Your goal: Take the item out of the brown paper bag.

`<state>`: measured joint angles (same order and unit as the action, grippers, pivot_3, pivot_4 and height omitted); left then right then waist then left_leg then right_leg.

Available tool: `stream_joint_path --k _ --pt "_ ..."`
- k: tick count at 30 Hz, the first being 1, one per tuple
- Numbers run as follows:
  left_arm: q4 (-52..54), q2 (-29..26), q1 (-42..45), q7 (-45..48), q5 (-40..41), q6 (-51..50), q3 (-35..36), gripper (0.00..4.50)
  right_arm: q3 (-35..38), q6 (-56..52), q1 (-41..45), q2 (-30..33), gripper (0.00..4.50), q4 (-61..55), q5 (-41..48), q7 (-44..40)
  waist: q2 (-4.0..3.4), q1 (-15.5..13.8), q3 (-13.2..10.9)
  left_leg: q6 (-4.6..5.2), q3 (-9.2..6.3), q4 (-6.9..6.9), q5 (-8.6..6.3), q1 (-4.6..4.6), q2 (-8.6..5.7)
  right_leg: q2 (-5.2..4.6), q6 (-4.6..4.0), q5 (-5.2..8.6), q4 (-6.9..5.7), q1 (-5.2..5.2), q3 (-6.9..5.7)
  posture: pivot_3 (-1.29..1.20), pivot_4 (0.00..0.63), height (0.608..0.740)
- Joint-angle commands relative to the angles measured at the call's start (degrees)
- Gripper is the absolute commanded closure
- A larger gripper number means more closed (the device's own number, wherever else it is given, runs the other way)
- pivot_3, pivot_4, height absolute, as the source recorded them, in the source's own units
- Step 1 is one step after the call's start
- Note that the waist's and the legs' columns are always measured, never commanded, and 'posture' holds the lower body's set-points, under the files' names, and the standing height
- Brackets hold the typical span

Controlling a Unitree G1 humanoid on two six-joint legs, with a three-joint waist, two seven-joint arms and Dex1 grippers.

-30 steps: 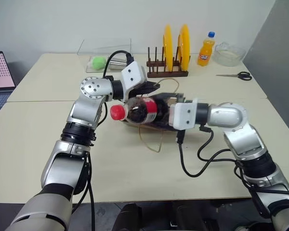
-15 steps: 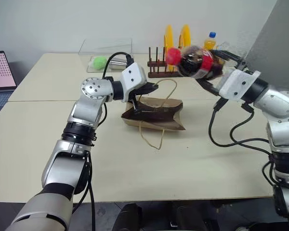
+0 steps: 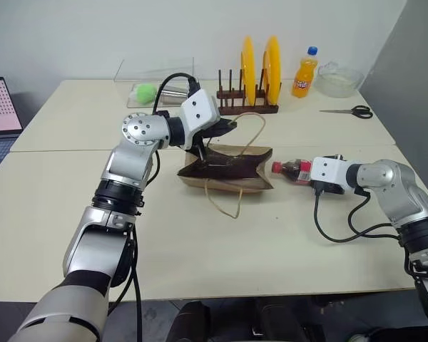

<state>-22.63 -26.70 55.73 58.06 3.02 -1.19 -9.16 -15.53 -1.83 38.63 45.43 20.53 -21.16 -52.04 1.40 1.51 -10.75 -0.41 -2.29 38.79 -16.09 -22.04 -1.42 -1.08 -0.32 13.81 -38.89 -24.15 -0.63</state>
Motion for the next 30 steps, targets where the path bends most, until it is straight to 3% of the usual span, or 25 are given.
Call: stream_joint_path --k 1,4,8,15,18,22,26,29,30 --pt "2.4 -0.4 0.5 -0.7 0.3 -0.3 0.9 4.5 0.0 -0.9 1.0 0.6 1.47 0.4 1.0 -3.1 0.0 0.0 0.0 0.0 0.0 0.0 0.0 0.0 0.0 0.0 0.0 0.0 0.0 0.0 0.0 0.0 0.15 0.74" --pt "2.7 -0.5 0.3 -0.7 0.3 -0.4 0.9 4.5 0.4 -1.5 1.2 0.8 1.47 0.6 1.5 -4.2 0.0 0.0 0.0 -0.01 -0.01 0.0 0.0 0.0 0.0 0.0 0.0 0.0 0.0 0.0 -0.02 0.0 0.15 0.74" --pt "3.1 -0.5 0.1 -0.6 0.4 -0.6 0.9 4.5 1.0 -1.2 1.4 1.2 0.08 0.5 1.7 -4.3 0.0 -0.1 0.0 -0.01 -0.02 0.0 0.01 -0.01 0.0 -0.01 0.0 0.0 0.0 0.0 -0.03 0.0 0.15 0.74" --pt "1.9 -0.2 0.5 -0.5 0.2 -0.1 0.6 4.5 6.8 -2.8 0.2 6.9 0.03 -6.5 7.0 -8.1 -0.01 -0.1 0.0 -0.01 0.01 0.0 0.0 -0.01 0.0 -0.02 0.0 0.0 0.0 0.0 -0.02 0.0 0.15 0.74" --pt "1.2 0.0 0.8 -0.6 0.1 0.5 0.6 4.5 12.3 -7.5 -2.2 10.9 0.03 -14.3 12.3 -11.1 -0.01 -0.2 0.0 -0.01 0.0 0.0 0.0 -0.03 0.0 -0.02 0.01 0.0 0.02 0.0 -0.03 0.0 0.15 0.74" --pt "-0.8 0.9 1.8 -1.7 -0.2 1.9 0.8 4.5 25.5 -18.7 -11.6 13.4 0.03 -31.5 25.6 -15.2 0.0 -0.6 0.0 0.0 -0.07 0.0 0.0 -0.02 0.01 -0.02 0.01 0.01 0.03 0.04 -0.09 0.0 0.15 0.74" --pt "-3.6 0.8 3.1 -0.5 -0.4 2.5 0.3 4.5 34.1 -31.9 -20.6 0.3 0.03 -54.1 39.3 -4.0 0.07 -0.4 0.0 -0.01 -0.2 -0.01 0.0 0.06 0.09 0.04 0.29 0.16 0.0 0.13 -0.13 0.0 0.15 0.74" --pt "-7.1 0.8 4.6 -1.7 -1.8 3.9 0.1 4.5 30.5 -33.5 -26.7 -12.2 0.03 -64.9 38.9 9.2 0.06 -0.5 0.0 -0.03 -0.22 0.05 0.0 0.06 0.05 0.02 0.31 0.17 -0.07 0.1 -0.11 0.0 0.15 0.74" --pt "-8.3 0.9 5.2 -2.2 -2.3 4.6 0.0 4.3 28.4 -32.9 -28.8 -15.4 0.01 -67.1 37.4 12.7 0.06 -0.6 0.0 -0.03 -0.22 0.05 0.01 0.05 0.02 0.01 0.31 0.17 -0.06 0.09 -0.1 0.0 0.15 0.74"
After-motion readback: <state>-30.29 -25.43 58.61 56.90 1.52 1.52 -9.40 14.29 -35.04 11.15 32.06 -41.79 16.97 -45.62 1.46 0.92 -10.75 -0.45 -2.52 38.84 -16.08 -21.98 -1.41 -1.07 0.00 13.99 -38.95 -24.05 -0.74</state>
